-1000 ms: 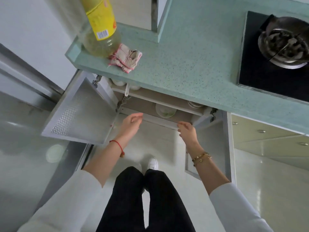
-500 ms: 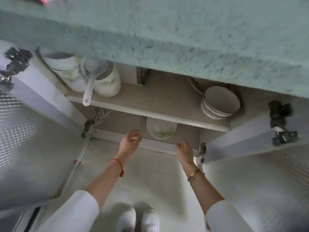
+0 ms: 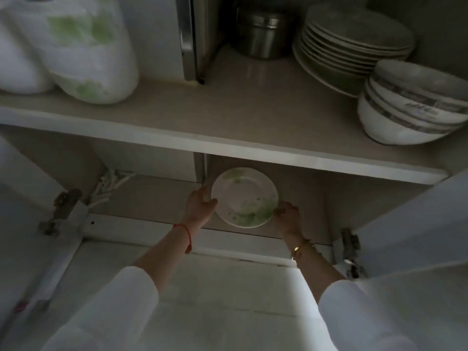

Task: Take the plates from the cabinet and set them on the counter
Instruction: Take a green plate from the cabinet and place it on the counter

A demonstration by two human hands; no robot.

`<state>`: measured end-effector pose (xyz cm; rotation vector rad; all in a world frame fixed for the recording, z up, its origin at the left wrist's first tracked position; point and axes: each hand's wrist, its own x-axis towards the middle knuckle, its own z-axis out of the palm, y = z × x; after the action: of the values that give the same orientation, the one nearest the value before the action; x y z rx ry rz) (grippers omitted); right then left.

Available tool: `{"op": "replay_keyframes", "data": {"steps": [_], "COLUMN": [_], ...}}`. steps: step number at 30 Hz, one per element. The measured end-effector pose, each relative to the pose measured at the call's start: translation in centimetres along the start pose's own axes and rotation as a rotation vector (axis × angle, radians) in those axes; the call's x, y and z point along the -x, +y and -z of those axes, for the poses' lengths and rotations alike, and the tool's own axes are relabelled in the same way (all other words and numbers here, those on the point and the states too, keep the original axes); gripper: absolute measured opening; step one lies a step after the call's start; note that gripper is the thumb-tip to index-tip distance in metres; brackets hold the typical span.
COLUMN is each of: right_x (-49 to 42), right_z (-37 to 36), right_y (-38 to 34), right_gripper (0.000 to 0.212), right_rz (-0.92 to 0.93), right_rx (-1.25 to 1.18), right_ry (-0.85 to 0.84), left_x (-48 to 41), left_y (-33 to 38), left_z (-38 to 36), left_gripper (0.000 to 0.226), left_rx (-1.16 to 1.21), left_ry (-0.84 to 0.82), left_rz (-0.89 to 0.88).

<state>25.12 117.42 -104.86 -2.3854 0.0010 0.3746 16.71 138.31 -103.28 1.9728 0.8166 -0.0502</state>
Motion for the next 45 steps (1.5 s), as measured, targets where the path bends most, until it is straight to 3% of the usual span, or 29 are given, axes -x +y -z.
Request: {"op": "replay_keyframes", "data": {"steps": [7,10,17,24,28,32,39,45], "right_x": [-2.2,-2.2,-2.2,-2.0,-1.3,-0.3,4.0,10.6], "right_z": [-1.8,-2.1,-2.4,-2.4,-2.3,-1.8,1.0,4.6], "right_y": [0.1,0.1,0.5,0.4,0.2,0.5,-0.8,-3.2], "right_gripper": [0.035,0.036,0.038,0.037,0.025,0.026,0.022,0.027], "right_rz": [-0.037,-0.044,-0.056,-0.063,-0.069,-0.072,-0.069,-0.137], "right_rx": [-0.086,-0.036,-0.013,-0.104,-0.294,-0.459,-0.515,-0.496], "right_ry": [0.101,0.150,0.109,0.186,0.216,0.175,0.081,0.020], "left_x": [-2.8,-3.2,-3.6,-2.7,-1.3,0.0,4.0,10.8], "left_y": [-0.8,-0.8,-1.2,-1.5,-1.2,-1.2,-1.0,1.2], "left_z": [-1.6,-2.0,-2.1,-1.7,-1.4,-0.4,2.3,6.4], "left_gripper": [0.041,0.044,0.044,0.045,0.038,0.031,0.041,0.045], "left_rx": [0.005,-0.120,-0.194,0.037,0.280,0.446,0.493,0.338], "left_ry": [-0.026,-0.006,-0.031,-0.042,0.081,0.095,0.031,0.008], "left_rz": [-0.061,-0.076,-0.106,-0.092,-0.024,0.019,0.053,0.028]}}
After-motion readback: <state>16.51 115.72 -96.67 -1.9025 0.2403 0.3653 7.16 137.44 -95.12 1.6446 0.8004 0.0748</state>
